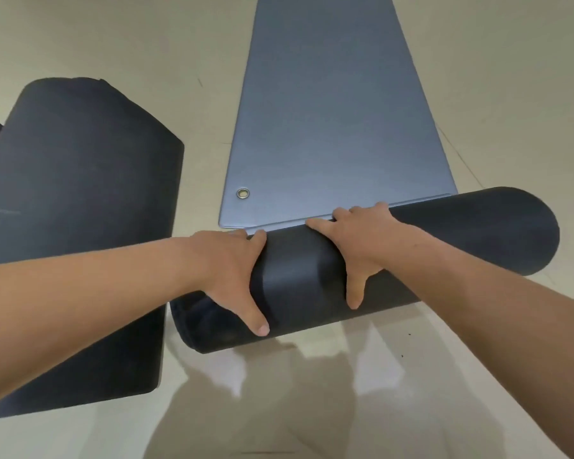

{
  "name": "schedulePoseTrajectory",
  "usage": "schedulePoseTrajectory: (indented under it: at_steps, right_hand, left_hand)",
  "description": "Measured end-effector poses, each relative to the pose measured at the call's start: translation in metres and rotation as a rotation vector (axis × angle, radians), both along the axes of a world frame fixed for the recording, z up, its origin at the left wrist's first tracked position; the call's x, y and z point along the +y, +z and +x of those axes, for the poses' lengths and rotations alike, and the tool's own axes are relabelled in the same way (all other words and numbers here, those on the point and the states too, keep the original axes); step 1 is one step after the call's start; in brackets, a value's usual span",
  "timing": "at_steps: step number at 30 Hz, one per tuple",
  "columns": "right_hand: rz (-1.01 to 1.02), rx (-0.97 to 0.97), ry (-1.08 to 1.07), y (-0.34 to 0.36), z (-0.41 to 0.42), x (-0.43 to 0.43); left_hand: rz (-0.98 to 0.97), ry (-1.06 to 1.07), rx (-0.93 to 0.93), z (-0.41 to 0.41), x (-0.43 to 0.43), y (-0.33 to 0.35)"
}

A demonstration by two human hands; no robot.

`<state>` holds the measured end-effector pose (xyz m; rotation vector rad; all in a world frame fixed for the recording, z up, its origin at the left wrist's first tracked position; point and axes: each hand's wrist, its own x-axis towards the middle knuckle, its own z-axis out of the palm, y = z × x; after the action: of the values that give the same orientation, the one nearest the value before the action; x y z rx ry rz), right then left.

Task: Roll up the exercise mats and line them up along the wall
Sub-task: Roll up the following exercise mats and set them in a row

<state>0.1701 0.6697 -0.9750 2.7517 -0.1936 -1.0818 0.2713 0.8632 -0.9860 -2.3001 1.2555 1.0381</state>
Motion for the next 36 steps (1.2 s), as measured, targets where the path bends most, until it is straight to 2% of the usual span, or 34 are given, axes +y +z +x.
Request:
schedulePoseTrajectory:
  at_steps: [2,4,6,8,9,10,11,13,14,16,18,19,22,26,31,34,36]
  right_hand:
    - [0.064,-0.03,-0.052,0.003,0.012,-0.008]
    - [0.124,-0.155,-0.117,0.002,0.011,-0.014]
    - [0.14,-0.405,-0.197,-0.005,-0.006,-0.021]
    - [0.101,-0.786,-0.339,-0.024,-0.036,-0.019]
    - [0.132,-0.959,-0.494,-0.037,-0.053,-0.016]
    - [0.221,-1.047,-0.723,-0.048,-0.068,-0.012]
    - [0.362,-1.028,-1.011,-0.057,-0.079,-0.009]
    - [0.687,-0.849,-1.563,-0.069,-0.091,-0.005]
    - [0.833,-0.759,-1.758,-0.071,-0.094,-0.004]
    - [1.137,-0.568,-1.935,-0.078,-0.095,-0.005]
    - [1.373,-0.469,-1.974,-0.081,-0.091,-0.002]
    - [1.422,-0.498,-2.011,-0.08,-0.09,-0.001]
    - [1.342,-0.658,-2.037,-0.079,-0.084,-0.005]
    - [1.266,-0.642,-1.724,-0.075,-0.075,-0.011]
    - [1.328,-0.468,-1.275,-0.072,-0.038,0.007]
    - [1.352,-0.39,-1.171,-0.082,-0.01,0.025]
    - [1.336,-0.349,-1.172,-0.087,0.006,0.044]
  left_hand:
    - [-0.074,-0.01,-0.106,-0.003,0.008,-0.016]
    - [-0.171,0.034,-0.092,0.012,0.01,-0.02]
    - [-0.201,0.095,0.003,0.037,0.008,-0.018]
    - [-0.208,0.161,0.096,0.058,0.003,-0.017]
    - [-0.209,0.188,0.131,0.065,0.001,-0.019]
    - [-0.209,0.209,0.156,0.07,0.0,-0.023]
    - [-0.204,0.227,0.171,0.074,-0.002,-0.027]
    - [-0.201,0.261,0.188,0.079,-0.006,-0.03]
    - [-0.206,0.28,0.195,0.08,-0.008,-0.031]
    - [-0.218,0.334,0.239,0.077,-0.009,-0.034]
    - [-0.218,0.413,0.333,0.066,-0.003,-0.038]
    - [-0.212,0.448,0.403,0.057,0.0,-0.039]
    - [-0.22,0.567,0.588,0.022,0.011,-0.042]
    - [-0.284,0.813,0.717,-0.024,0.039,-0.052]
    - [-0.32,1.14,0.811,-0.064,0.085,-0.055]
    - [-0.273,1.171,0.82,-0.054,0.11,-0.054]
    - [-0.282,1.122,0.701,-0.034,0.12,-0.047]
